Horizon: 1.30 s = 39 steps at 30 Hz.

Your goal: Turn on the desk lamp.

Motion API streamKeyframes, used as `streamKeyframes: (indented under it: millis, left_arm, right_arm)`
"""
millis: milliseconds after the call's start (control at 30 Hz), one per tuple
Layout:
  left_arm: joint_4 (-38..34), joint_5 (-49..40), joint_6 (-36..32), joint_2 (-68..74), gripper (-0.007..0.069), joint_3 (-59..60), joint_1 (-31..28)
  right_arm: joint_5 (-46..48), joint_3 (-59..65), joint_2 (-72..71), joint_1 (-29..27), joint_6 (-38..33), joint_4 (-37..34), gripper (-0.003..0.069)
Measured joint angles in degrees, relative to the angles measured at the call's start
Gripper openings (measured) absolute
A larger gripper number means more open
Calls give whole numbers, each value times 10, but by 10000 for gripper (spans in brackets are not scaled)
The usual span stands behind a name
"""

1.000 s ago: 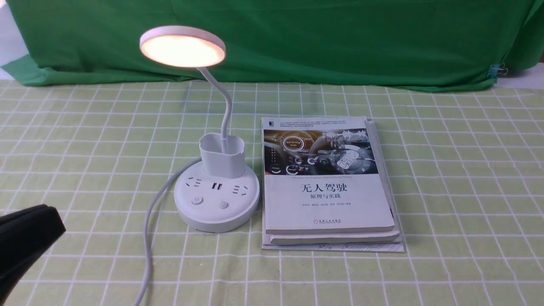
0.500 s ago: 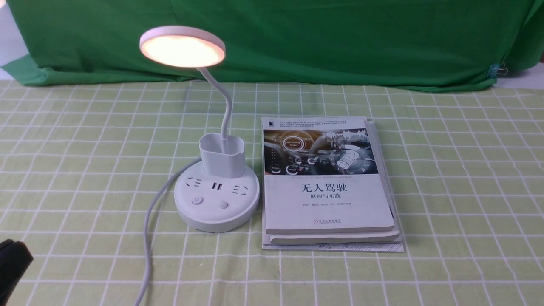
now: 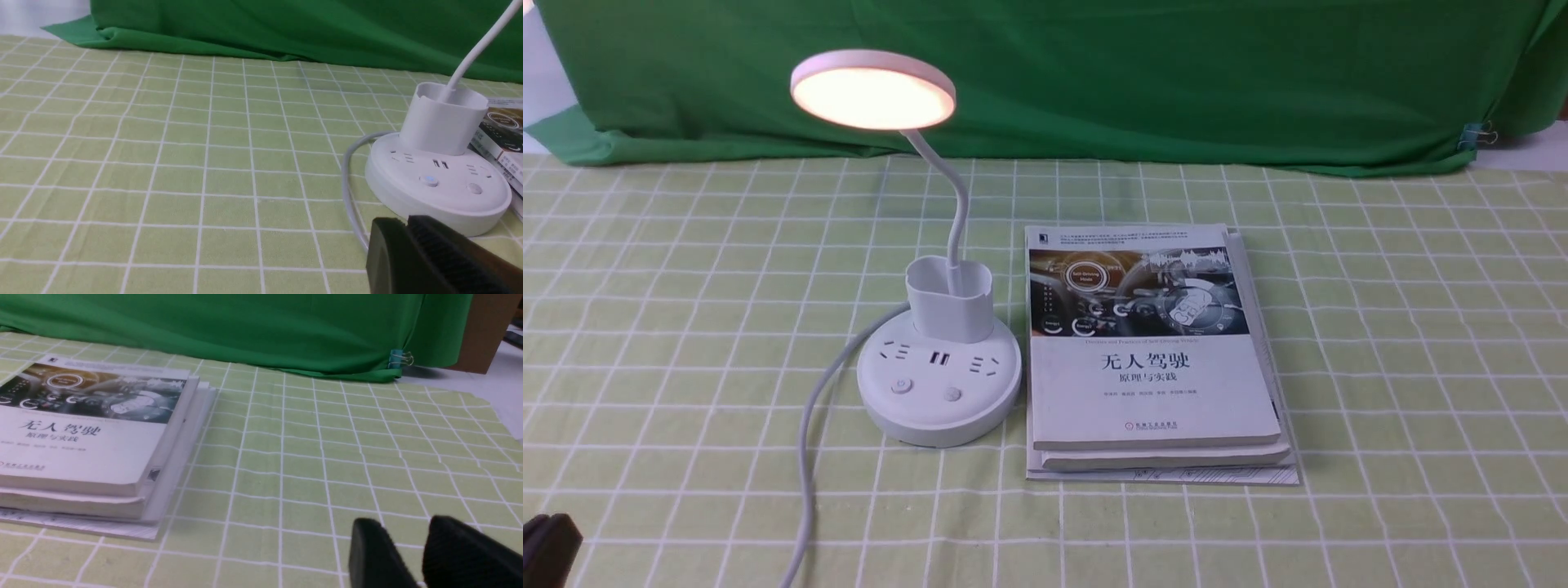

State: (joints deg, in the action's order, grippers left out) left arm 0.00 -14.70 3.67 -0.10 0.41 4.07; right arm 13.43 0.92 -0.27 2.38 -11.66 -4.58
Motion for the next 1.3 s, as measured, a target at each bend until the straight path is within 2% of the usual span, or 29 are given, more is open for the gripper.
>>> streamKeyframes:
  millis: [1300]
  left_arm:
    - [19, 7, -11, 0, 19, 0, -1]
  right_arm:
    - [0, 0, 0, 0, 0, 0, 245]
